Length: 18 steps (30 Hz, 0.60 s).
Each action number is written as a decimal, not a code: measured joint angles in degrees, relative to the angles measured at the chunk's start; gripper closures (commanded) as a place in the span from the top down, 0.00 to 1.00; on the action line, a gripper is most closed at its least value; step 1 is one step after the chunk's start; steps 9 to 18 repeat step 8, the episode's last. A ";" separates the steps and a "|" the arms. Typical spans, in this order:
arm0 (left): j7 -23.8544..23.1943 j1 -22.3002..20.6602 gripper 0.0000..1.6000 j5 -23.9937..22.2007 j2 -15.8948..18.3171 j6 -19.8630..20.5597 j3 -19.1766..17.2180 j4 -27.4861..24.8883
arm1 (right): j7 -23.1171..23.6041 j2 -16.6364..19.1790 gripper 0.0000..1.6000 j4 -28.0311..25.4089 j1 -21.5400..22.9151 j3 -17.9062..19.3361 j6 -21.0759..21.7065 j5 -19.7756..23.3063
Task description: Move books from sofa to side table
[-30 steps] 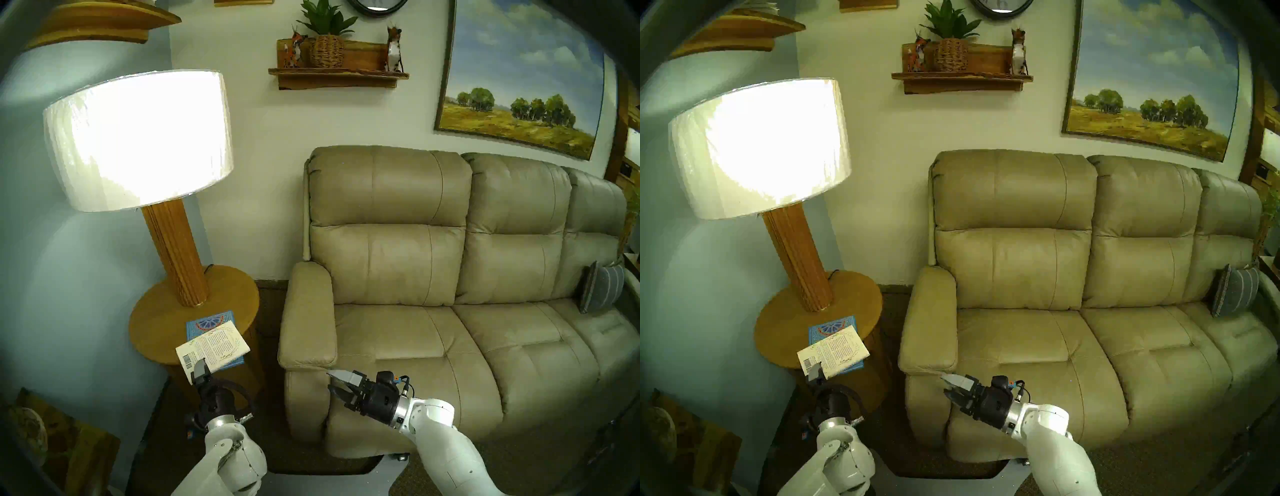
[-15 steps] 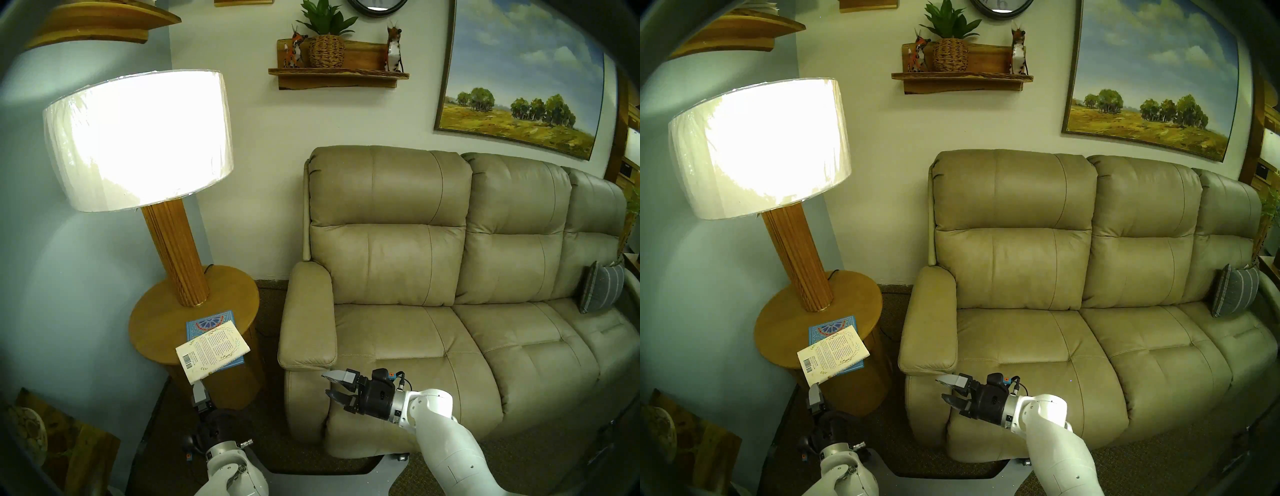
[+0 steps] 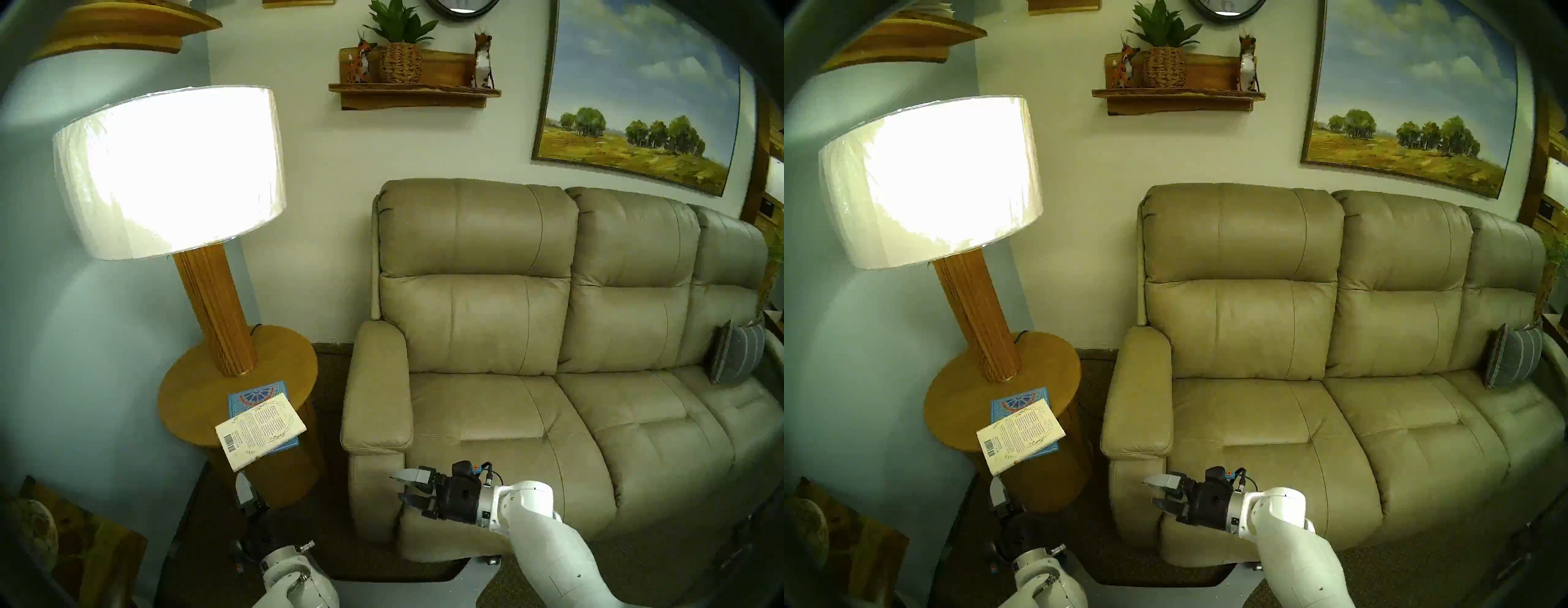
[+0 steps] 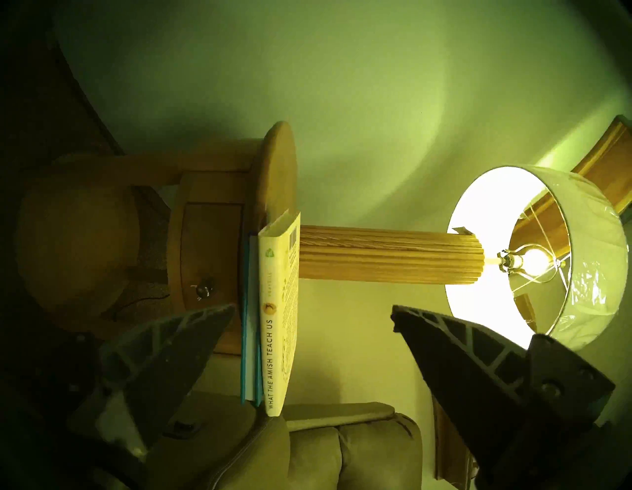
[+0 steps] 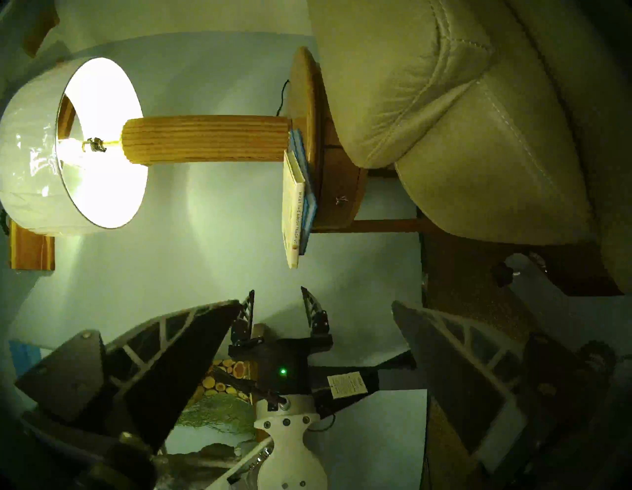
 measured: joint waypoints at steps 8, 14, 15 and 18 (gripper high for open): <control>-6.56 -2.22 1.00 -5.98 0.23 0.09 2.75 3.11 | 1.00 0.87 1.00 0.07 -0.21 -0.80 -0.99 0.24; -6.56 -2.22 1.00 -5.98 0.23 0.09 2.75 3.11 | 1.00 0.87 1.00 0.07 -0.21 -0.80 -0.99 0.24; -6.56 -2.22 1.00 -5.98 0.23 0.09 2.75 3.11 | 1.00 0.87 1.00 0.07 -0.21 -0.80 -0.99 0.24; -6.56 -2.22 1.00 -5.98 0.23 0.09 2.75 3.11 | 1.00 0.87 1.00 0.07 -0.21 -0.80 -0.99 0.24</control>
